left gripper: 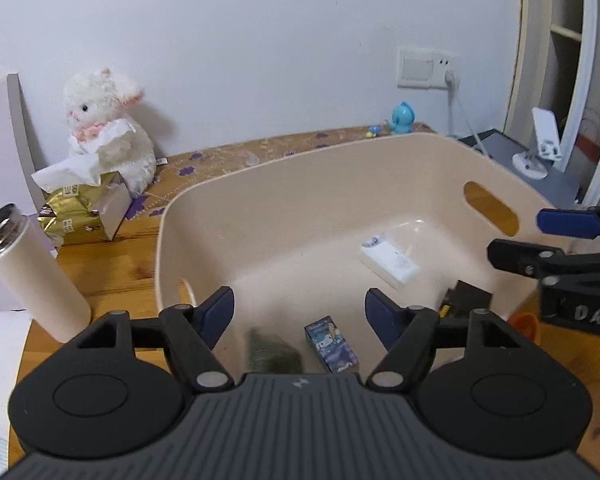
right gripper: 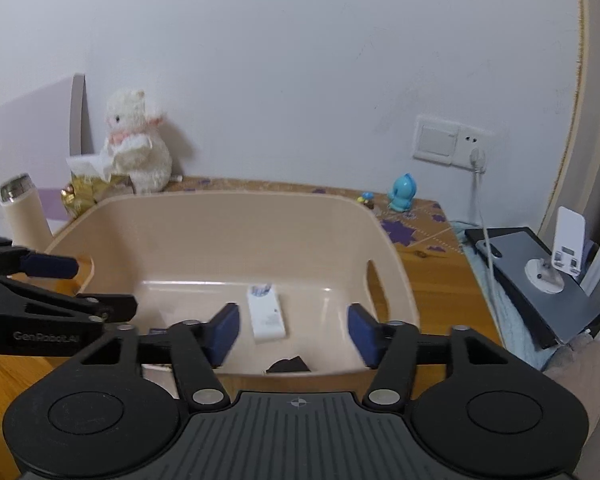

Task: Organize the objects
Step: 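Carry the green packet and white box over the bin and release both, then grasp the blue-and-white tissue pack with the left gripper while the right grasps the orange cloth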

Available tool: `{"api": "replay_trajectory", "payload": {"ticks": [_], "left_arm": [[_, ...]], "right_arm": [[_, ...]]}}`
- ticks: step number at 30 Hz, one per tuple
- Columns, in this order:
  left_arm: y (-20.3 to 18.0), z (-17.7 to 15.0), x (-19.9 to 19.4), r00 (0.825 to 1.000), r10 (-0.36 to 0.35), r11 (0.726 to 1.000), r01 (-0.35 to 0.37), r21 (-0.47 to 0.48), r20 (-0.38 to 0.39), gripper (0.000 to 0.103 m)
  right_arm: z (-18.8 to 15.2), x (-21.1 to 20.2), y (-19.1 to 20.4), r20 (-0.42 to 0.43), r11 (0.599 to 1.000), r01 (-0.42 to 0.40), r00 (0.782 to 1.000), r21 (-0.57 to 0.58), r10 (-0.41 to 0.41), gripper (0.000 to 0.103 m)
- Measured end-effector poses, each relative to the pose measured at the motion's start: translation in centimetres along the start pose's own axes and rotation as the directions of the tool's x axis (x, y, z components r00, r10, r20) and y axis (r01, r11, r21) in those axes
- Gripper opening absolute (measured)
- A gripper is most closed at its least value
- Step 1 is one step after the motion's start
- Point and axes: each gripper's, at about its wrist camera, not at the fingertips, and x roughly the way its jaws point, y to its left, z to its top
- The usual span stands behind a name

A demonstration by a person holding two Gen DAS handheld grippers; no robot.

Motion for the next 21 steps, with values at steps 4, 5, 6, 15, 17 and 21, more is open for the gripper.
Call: {"api": "replay_trajectory", "payload": {"ticks": [4, 5, 6, 15, 17, 21], "left_arm": [[0.2, -0.8, -2.2, 1.0, 0.002, 1.0, -0.001, -0.021, 0.009, 0.077], [0.2, -1.1, -2.8, 1.0, 0.0, 1.0, 0.0, -0.03, 0.012, 0.077], [0.3, -1.4, -3.4, 1.0, 0.0, 0.999, 0.0, -0.04, 0.013, 0.078], [-1.2, -4.8, -8.1, 1.0, -0.015, 0.999, 0.016, -0.046, 0.019, 0.088], [-1.6, -5.7, -8.5, 1.0, -0.027, 0.998, 0.027, -0.049, 0.008, 0.088], [-2.9, -7.6, -8.2, 0.999, -0.026, 0.999, 0.026, -0.022, -0.025, 0.089]], "right_arm": [[-0.1, -2.6, -1.2, 0.029, 1.0, -0.006, 1.0, 0.031, 0.005, 0.084], [-0.2, -3.3, -1.5, 0.032, 0.999, -0.007, 0.999, 0.035, 0.005, 0.086], [-0.4, -3.9, -1.8, 0.036, 0.999, -0.006, 0.999, 0.038, 0.005, 0.088], [-3.4, -7.8, -2.2, 0.018, 0.999, 0.028, 0.999, -0.036, -0.028, 0.097], [-4.1, -8.1, -2.1, 0.006, 0.999, 0.03, 1.0, -0.043, -0.03, 0.098], [-5.7, -8.0, -2.3, -0.032, 0.997, 0.037, 0.999, -0.061, -0.039, 0.099]]}}
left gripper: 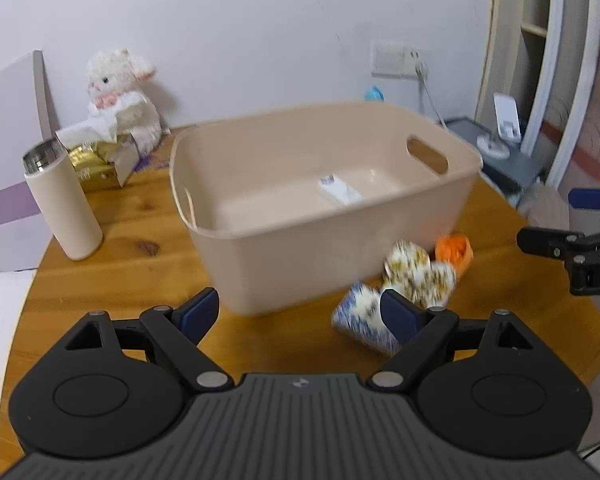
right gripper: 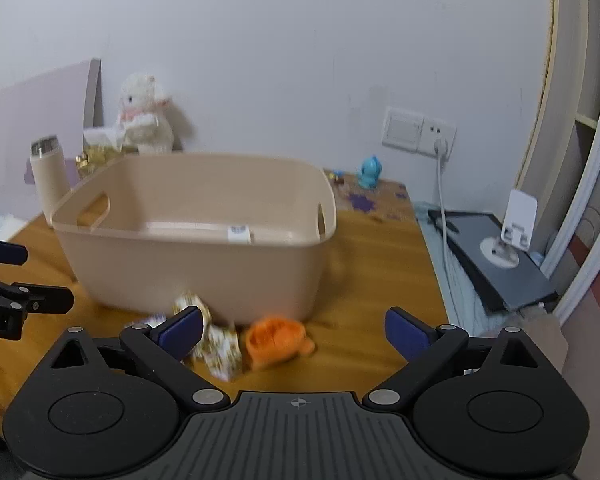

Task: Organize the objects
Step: 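Grasp the blue-and-white tissue pack with the left gripper while the right grasps the orange cloth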

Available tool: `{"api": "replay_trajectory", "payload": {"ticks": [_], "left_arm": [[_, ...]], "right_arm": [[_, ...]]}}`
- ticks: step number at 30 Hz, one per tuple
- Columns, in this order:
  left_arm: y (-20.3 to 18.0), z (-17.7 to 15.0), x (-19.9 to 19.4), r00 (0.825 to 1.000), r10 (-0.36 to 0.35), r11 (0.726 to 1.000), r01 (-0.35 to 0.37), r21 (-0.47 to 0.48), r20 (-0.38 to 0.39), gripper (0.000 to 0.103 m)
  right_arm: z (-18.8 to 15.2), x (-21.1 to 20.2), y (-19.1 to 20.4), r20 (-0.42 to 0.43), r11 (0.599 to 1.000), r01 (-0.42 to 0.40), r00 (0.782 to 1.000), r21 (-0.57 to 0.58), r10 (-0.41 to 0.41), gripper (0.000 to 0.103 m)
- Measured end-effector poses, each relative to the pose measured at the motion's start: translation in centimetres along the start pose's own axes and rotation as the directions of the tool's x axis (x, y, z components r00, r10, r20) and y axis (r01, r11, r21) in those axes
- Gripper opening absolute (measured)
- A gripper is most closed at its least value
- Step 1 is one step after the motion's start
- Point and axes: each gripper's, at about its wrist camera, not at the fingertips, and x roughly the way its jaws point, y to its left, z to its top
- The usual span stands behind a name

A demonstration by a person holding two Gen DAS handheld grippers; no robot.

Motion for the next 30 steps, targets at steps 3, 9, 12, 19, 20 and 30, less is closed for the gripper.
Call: {"api": "replay_trajectory", "payload": {"ticks": [3, 9, 12, 19, 20, 30], "left_arm": [[-0.7, -1.5, 1.3, 0.998, -0.037, 0.999, 0.037, -0.011, -0.051, 0.089], [-2.3, -3.6, 4.4, 0.989, -0.069, 0.998, 0.067, -0.018, -0.132, 0.089], [-2.7, -4.3, 5.8, 0.981, -0.089, 0.996, 0.084, -0.039, -0.171, 0.089], [-3.7, -4.5, 7.9, 0.983, -0.07, 0.997, 0.064, -0.041, -0.168, 0.094], [-3.9, -4.4, 8.1, 0.984, -0.065, 0.998, 0.061, -0.034, -0.165, 0.094], [-4.5, -4.1, 9.8, 0.994, -0.028, 1.0, 0.028, -0.006, -0.109, 0.103]], "right_arm": [[-1.3, 0.8, -0.3, -0.038, 1.0, 0.006, 0.999, 0.0, -0.006, 0.1], [-3.8, 2.8, -0.8, -0.108, 1.0, 0.009, 0.994, 0.0, -0.009, 0.1], [-4.8, 3.7, -1.0, -0.127, 1.0, 0.015, 0.992, 0.0, -0.015, 0.1], [-6.0, 5.9, -1.6, -0.155, 1.0, 0.004, 0.988, -0.018, -0.006, 0.1], [-6.1, 6.1, -1.6, -0.156, 1.0, 0.002, 0.988, -0.021, -0.006, 0.1], [-6.1, 8.7, -1.8, -0.116, 0.998, -0.036, 0.993, -0.043, 0.031, 0.103]]}}
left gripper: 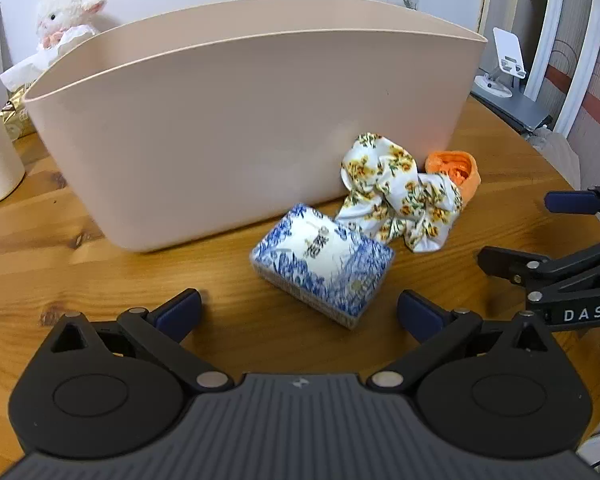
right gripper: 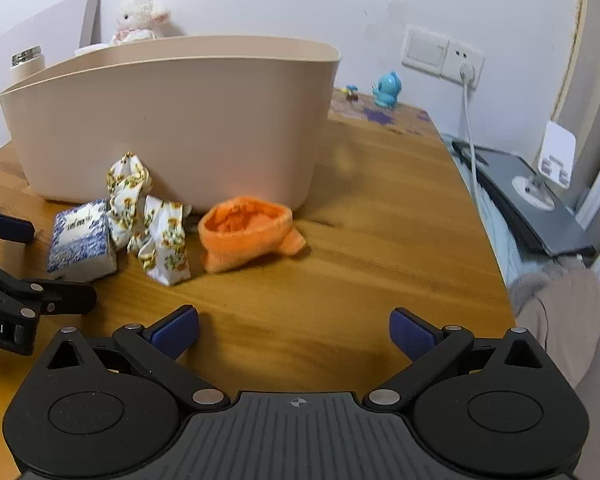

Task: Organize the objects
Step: 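Grasp the blue-and-white tissue pack with the left gripper while the right grasps the orange cloth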

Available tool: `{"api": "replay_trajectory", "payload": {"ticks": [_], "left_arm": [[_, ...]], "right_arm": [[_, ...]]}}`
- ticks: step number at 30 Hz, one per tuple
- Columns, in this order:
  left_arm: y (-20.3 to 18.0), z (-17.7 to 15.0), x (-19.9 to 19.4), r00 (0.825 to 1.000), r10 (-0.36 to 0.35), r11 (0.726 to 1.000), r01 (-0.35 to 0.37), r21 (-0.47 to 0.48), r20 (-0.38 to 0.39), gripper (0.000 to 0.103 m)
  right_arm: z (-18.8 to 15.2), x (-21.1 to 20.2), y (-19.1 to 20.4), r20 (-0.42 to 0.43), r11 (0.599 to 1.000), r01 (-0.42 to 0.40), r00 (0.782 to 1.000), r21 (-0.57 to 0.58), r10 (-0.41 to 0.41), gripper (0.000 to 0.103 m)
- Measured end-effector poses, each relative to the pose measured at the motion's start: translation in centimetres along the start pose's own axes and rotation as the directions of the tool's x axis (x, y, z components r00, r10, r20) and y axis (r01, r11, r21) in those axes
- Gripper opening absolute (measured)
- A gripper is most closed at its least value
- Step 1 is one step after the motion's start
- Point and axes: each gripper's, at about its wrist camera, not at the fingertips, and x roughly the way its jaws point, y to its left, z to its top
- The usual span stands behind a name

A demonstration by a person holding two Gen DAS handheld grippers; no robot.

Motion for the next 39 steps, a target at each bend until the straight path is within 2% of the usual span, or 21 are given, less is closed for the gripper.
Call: {"api": "replay_trajectory", "payload": {"ticks": [9, 17, 20, 22, 23, 26, 28, 32, 33, 36, 39], "left_arm": [[0.4, 0.6, 1.0, 0.999, 0.015, 1.0, -0.014, -0.015, 0.043, 0.103], [0.3, 0.8, 1.4, 0.997, 0.037, 0.999, -0.034, -0.04, 0.065, 0.102], [0.6, 0.8, 0.9, 0.995, 0.054, 0.997, -0.049, -0.058, 0.081, 0.085], [0.9, 0.9, 0.6, 0.993, 0.073, 0.995, -0.066, -0.079, 0.089, 0.068], [1.1, 0.9, 0.6, 0.992, 0.08, 0.994, -0.072, -0.087, 0.095, 0.066], [1.3, 0.8, 0.4, 0.992, 0.077, 0.994, -0.068, -0.089, 0.099, 0.065], [1.4, 0.7, 0.3, 0.992, 0.081, 0.993, -0.072, -0.096, 0.097, 0.065], [1.7, 0.6, 0.1, 0.993, 0.08, 0.993, -0.071, -0.098, 0.089, 0.065], [1.7, 0.5, -0.1, 0.993, 0.079, 0.993, -0.07, -0.097, 0.088, 0.065], [1.8, 0.2, -0.4, 0.994, 0.078, 0.993, -0.07, -0.095, 0.082, 0.065], [1.9, -0.2, -0.6, 0.994, 0.073, 0.994, -0.066, -0.091, 0.079, 0.065]], "right_arm": [[1.7, 2.6, -0.9, 0.044, 0.999, -0.006, 0.999, 0.043, 0.004, 0.103], [2.8, 3.7, -0.2, 0.054, 1.0, 0.001, 0.999, 0.028, -0.003, 0.102], [2.9, 3.6, 0.0, 0.062, 1.0, -0.012, 0.998, 0.026, 0.01, 0.095], [2.9, 3.6, 0.0, 0.062, 0.999, -0.025, 0.998, 0.044, 0.022, 0.086], [2.8, 3.5, -0.1, 0.064, 0.998, -0.04, 0.997, 0.058, 0.036, 0.082], [2.6, 3.0, 0.4, 0.078, 0.997, -0.065, 0.995, 0.052, 0.06, 0.062], [2.4, 2.7, 1.0, 0.087, 0.997, -0.069, 0.994, 0.033, 0.066, 0.045], [2.3, 2.3, 2.7, 0.091, 0.999, -0.048, 0.995, -0.006, 0.048, 0.027], [2.3, 2.2, 3.0, 0.087, 0.999, -0.045, 0.995, -0.013, 0.046, 0.019], [2.1, 1.8, 3.8, 0.083, 0.999, -0.03, 0.996, -0.033, 0.033, 0.012], [1.7, 1.4, 3.8, 0.081, 0.999, -0.036, 0.996, -0.016, 0.037, 0.011]]}}
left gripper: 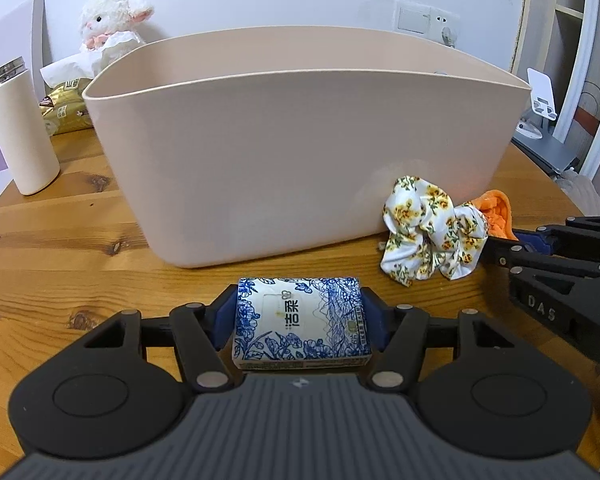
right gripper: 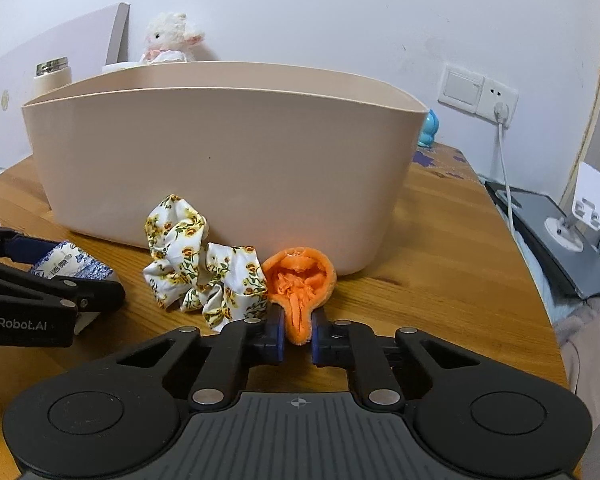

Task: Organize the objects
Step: 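Grasp the blue-and-white tissue pack with the left gripper while the right grasps the orange cloth, then lift both held items into the bin and open both grippers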

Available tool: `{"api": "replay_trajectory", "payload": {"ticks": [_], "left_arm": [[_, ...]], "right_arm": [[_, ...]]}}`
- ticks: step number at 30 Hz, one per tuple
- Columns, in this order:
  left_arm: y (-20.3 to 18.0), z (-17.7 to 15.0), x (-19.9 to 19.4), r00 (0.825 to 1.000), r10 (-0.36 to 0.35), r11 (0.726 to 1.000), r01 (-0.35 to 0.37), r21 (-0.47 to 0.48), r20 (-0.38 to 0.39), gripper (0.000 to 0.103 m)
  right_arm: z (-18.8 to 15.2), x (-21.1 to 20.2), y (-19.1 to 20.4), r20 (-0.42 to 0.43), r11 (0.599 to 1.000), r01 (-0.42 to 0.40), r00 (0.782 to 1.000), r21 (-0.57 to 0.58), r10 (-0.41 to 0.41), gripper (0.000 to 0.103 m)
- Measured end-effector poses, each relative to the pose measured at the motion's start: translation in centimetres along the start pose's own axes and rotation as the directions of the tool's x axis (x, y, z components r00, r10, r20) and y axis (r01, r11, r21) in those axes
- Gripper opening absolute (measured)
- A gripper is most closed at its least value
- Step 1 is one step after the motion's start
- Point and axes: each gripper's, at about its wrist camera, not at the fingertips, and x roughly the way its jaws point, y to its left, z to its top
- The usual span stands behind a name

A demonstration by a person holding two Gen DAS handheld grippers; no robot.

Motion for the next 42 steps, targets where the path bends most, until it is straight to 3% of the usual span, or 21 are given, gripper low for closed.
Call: {"api": "replay_trajectory", "payload": {"ticks": [11, 26, 34, 42], "left_arm": [[0.4, -0.5, -3.3, 0.999, -0.049, 0.999, 0.049, -0.023, 0.006, 0.065], [0.9, 2.4, -10.5, 0.987, -0.06, 0.998, 0.057, 0.026, 0.146, 0.065], [2.7, 6.7, -11.7, 0.977, -0.029, 1.0, 0.027, 0.014, 0.213, 0.065], [2.9, 11.1, -8.4, 0.979, -0.009, 1.0, 0.003, 0.028, 0.205, 0.065]], "right_arm": [[-1.0, -3.5, -0.9, 0.02, 0.996, 0.01, 1.0, 0.088, -0.011, 0.01], [2.7, -12.6, -0.1, 0.244, 0.997, 0.023, 0.969, 0.075, -0.041, 0.01], [5.7, -12.8, -1.1, 0.303, 0.991, 0.026, 0.951, 0.13, -0.064, 0.01], [9.8, -10.0, -2.6, 0.322, 0.987, 0.019, 0.944, 0.159, -0.07, 0.01]]}}
